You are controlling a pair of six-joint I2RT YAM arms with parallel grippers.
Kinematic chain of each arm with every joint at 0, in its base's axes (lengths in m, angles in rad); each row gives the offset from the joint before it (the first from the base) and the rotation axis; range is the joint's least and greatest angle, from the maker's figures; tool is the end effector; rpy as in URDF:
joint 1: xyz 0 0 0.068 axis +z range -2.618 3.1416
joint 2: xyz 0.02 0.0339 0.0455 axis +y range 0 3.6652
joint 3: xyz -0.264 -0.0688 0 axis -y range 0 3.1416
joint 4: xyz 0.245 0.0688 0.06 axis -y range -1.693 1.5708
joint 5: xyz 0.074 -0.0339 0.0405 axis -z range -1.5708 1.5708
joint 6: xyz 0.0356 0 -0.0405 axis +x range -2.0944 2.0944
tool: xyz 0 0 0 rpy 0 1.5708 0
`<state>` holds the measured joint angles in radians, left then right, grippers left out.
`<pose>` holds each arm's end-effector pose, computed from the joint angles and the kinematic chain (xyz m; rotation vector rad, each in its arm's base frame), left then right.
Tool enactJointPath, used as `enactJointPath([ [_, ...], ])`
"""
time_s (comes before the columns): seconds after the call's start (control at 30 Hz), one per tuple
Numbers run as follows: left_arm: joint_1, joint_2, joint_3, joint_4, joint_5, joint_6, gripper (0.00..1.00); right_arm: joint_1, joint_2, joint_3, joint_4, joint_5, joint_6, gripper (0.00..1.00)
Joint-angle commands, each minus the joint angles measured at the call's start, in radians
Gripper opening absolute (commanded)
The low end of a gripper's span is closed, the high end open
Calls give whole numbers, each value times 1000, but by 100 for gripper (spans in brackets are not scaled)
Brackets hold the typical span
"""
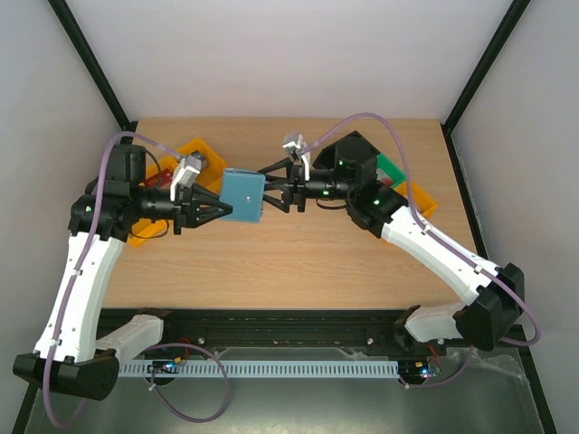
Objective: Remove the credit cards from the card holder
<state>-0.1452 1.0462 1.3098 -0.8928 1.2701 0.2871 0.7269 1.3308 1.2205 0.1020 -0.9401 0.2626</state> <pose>0.1702 -0.0593 0.4140 1.0533 1.6255 -1.2676 0.2068 0.2224 0.4018 -1.1537 1.3729 1.4702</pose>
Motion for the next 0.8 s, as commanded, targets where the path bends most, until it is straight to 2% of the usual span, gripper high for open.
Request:
enactJointPath([
  [0.0, 2, 12, -10, 39, -17, 7, 2, 88, 23, 56, 77, -131, 9, 58],
  [0.13, 3, 11, -21, 63, -27, -21, 2, 112, 29, 46, 145, -157, 55, 33],
  [0.27, 5, 7, -43, 128, -74, -105, 2, 114, 11, 24, 183, -171, 74, 3],
  [0.37, 13, 7, -63, 182, -108, -166, 5, 114, -10, 6, 178, -142, 74, 2],
  [0.4, 15, 6, -69, 203, -124, -191, 13, 113, -19, -2, 171, -119, 73, 2],
  [0.47, 21, 5, -85, 244, -183, -241, 36, 114, -36, -10, 139, -36, 72, 1],
  [0.5, 25, 4, -91, 263, -219, -265, 40, 114, -40, -8, 112, 16, 72, 2],
  [0.6, 31, 4, -107, 294, -305, -294, 34, 114, -42, -8, 67, 100, 98, 2],
  [0.67, 34, 4, -119, 306, -316, -303, 18, 114, -44, -25, 86, 102, 137, 2],
  [0.7, 35, 4, -127, 312, -305, -304, 13, 114, -45, -33, 99, 104, 155, 2],
  [0.73, 35, 4, -135, 312, -286, -305, 16, 114, -47, -35, 99, 122, 170, 2],
  [0.77, 35, 4, -138, 312, -275, -307, 28, 114, -49, -30, 87, 146, 175, 2],
])
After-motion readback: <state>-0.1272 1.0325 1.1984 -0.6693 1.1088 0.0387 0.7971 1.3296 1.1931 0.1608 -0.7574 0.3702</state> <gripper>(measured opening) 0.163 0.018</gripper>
